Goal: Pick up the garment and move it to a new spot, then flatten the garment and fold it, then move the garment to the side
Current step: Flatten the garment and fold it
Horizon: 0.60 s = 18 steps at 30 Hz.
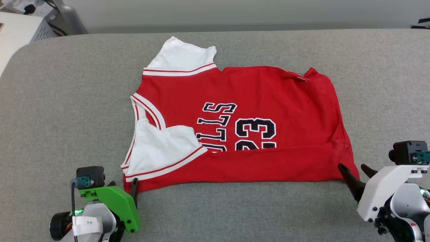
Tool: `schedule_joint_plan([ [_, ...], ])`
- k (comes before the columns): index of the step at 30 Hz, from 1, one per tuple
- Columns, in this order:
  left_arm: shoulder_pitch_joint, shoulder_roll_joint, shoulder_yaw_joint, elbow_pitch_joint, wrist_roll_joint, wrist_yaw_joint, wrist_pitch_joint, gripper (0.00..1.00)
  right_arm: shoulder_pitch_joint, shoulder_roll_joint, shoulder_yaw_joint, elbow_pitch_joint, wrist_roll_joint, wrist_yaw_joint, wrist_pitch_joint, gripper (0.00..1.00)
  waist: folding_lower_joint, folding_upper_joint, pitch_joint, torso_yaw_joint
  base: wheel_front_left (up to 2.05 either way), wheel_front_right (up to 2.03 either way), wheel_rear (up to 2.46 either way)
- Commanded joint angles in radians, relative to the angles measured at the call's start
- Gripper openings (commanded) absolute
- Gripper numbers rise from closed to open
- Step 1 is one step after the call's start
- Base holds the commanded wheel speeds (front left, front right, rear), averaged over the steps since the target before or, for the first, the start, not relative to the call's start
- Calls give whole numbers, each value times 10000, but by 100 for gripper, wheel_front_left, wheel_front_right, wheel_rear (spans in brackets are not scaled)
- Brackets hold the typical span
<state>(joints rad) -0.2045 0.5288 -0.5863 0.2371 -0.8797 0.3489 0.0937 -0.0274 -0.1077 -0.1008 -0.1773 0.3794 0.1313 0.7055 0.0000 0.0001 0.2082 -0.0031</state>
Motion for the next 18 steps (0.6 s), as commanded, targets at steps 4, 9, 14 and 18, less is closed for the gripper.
schedule_joint_plan([
  [4, -99, 58, -275, 237, -56, -32, 592, 100, -6, 114, -27, -135, 64, -6, -7, 100, 0, -1, 413, -79, 0, 0, 0],
  [9, -150, -47, -496, 269, -266, -370, 1025, 0, -18, 38, -74, -64, -142, -6, -51, 100, 0, -1, 410, 6, 0, 0, 0],
  [14, -122, -122, -260, -118, -426, -455, 675, 0, 18, -76, -233, 206, -401, -6, -81, 100, 0, -1, 104, 261, 0, 0, 0],
  [18, -19, -124, 73, -846, -660, -550, 319, 0, -74, -181, -462, 652, -738, -6, -50, 100, 0, -1, -79, 497, 0, 0, 0],
])
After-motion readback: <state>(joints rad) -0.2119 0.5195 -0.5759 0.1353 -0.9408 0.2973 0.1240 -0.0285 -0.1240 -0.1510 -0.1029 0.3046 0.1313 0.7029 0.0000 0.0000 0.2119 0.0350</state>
